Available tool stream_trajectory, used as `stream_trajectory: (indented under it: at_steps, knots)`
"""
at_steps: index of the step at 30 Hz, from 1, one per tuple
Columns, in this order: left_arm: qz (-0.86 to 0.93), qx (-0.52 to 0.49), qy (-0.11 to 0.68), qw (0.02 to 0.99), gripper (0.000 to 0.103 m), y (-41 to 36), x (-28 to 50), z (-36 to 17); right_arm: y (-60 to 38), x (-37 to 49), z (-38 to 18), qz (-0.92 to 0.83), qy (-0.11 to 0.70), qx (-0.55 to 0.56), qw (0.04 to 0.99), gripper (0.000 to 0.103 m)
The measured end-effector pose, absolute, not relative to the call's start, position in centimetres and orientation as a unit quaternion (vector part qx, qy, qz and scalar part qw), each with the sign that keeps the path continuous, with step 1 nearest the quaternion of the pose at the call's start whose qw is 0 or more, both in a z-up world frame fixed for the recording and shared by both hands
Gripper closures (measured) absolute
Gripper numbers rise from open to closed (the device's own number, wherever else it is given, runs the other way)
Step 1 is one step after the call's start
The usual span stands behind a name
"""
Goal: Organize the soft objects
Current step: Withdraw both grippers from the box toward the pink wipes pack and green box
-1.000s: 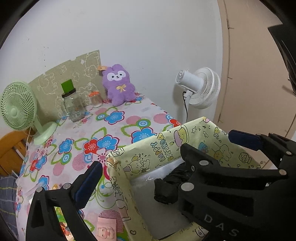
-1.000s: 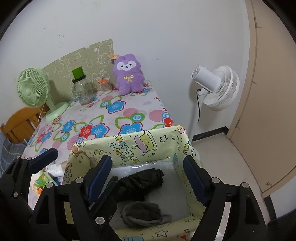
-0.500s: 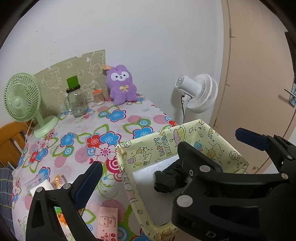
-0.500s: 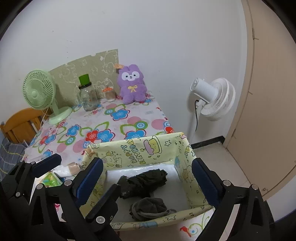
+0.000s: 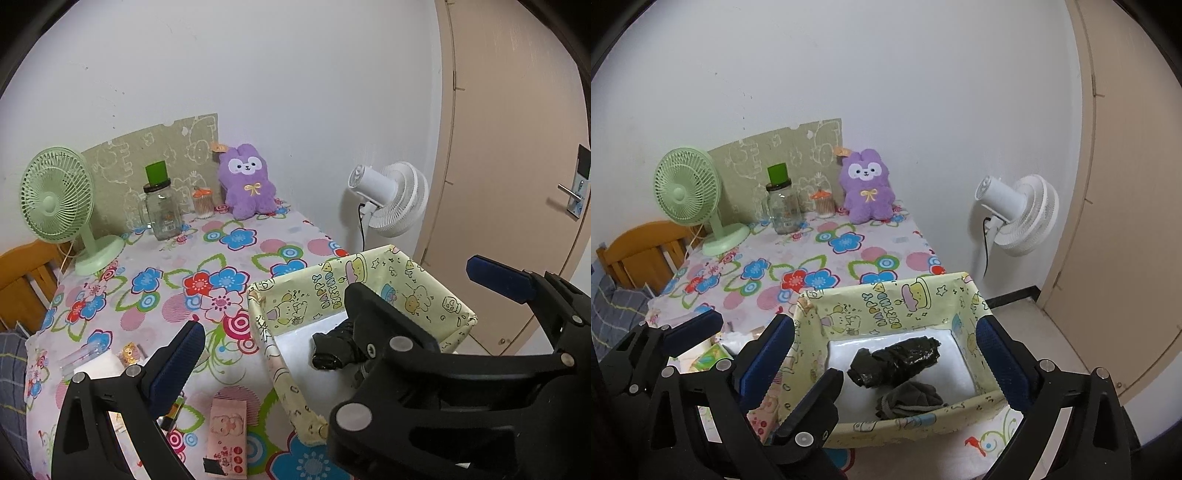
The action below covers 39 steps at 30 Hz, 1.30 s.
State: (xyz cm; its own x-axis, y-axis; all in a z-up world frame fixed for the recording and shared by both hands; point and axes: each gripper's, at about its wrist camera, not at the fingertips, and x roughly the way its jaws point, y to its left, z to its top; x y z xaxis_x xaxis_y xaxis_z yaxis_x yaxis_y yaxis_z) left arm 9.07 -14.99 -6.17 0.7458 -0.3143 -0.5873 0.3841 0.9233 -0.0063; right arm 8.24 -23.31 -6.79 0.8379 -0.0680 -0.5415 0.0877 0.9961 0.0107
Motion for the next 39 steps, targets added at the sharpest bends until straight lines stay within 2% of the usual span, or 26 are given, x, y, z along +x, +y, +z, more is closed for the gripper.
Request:
stream_trajectory:
  at_steps: [17, 39]
  knots:
    - [-0.166, 0.049, 0.287, 0.942, 0.001, -10.8, 6.8, -5.7, -18.9, 5.7, -5.8, -0.021, 0.258, -0.010, 0.966, 0.003]
    - [-0.125, 0.039, 0.303, 0.944, 0.003, -4.5, 5.9, -8.6, -12.5, 5.6, -9.0, 0.021, 0.277, -0.009, 0.961, 0.003]
